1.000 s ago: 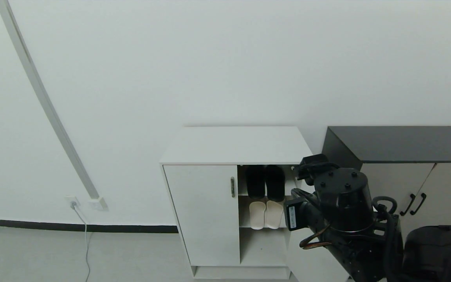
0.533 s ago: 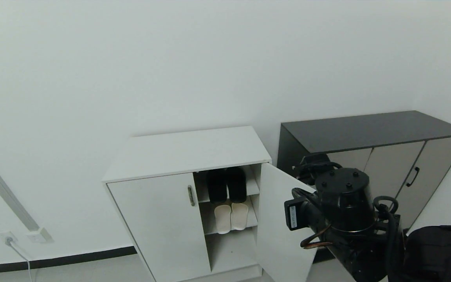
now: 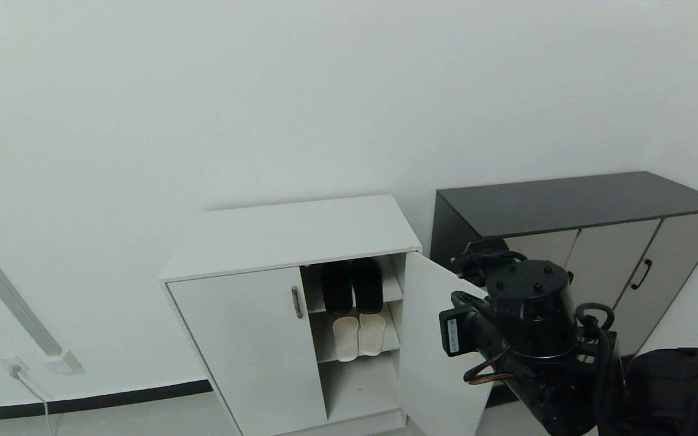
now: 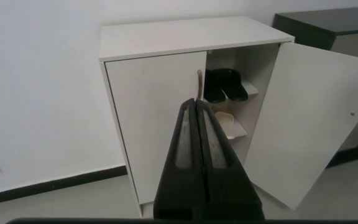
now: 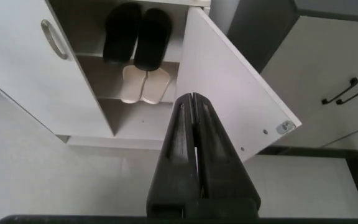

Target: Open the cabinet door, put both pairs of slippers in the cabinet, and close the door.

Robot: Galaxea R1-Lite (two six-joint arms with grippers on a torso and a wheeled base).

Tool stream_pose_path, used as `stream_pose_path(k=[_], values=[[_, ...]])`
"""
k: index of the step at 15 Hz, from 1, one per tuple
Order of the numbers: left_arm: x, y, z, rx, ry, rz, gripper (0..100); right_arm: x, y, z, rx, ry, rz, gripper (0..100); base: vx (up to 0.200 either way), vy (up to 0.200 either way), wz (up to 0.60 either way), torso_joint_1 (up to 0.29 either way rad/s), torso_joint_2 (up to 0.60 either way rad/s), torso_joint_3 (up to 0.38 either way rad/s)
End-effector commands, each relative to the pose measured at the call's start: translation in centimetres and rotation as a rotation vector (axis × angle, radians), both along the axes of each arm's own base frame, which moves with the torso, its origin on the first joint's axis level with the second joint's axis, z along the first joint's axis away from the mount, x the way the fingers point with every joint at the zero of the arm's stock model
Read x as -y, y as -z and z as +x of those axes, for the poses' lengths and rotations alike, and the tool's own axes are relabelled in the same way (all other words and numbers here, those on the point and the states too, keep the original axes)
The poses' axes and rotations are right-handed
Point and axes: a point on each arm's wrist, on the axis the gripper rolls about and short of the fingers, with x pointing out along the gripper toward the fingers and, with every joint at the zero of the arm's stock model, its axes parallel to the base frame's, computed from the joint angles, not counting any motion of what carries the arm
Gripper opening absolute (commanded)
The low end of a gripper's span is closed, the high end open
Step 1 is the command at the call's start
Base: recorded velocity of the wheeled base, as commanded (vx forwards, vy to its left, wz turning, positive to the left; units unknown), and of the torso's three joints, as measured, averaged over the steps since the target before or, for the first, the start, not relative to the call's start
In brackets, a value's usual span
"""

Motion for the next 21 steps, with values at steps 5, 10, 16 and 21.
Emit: stream_pose_path(k=[5, 10, 16, 21], values=[[0.0, 0.0, 0.0, 0.001, 0.0, 0.0, 0, 0.7, 0.3, 1.4, -0.004, 0.048, -0.006, 0, -0.04, 0.0, 0.0, 0.001, 0.0, 0.0], [0.0, 0.0, 0.0, 0.002, 0.0, 0.0, 0, 2.9, 0.2, 7.3, -0.012, 0.115, 0.028, 0, 0.0, 0.0, 0.0, 0.0, 0.0, 0.0], [0.0, 0.0, 0.0, 0.002, 0.0, -0.002, 0, 4.9, 0.8, 15.1, -0.025, 0.174, 0.064, 0, 0.0, 0.0, 0.0, 0.0, 0.0, 0.0], [0.0, 0.0, 0.0, -0.001, -0.001, -0.003, 0, 5.9, 1.9, 18.3, -0.044, 0.211, 0.061, 0, 0.0, 0.0, 0.0, 0.0, 0.0, 0.0]])
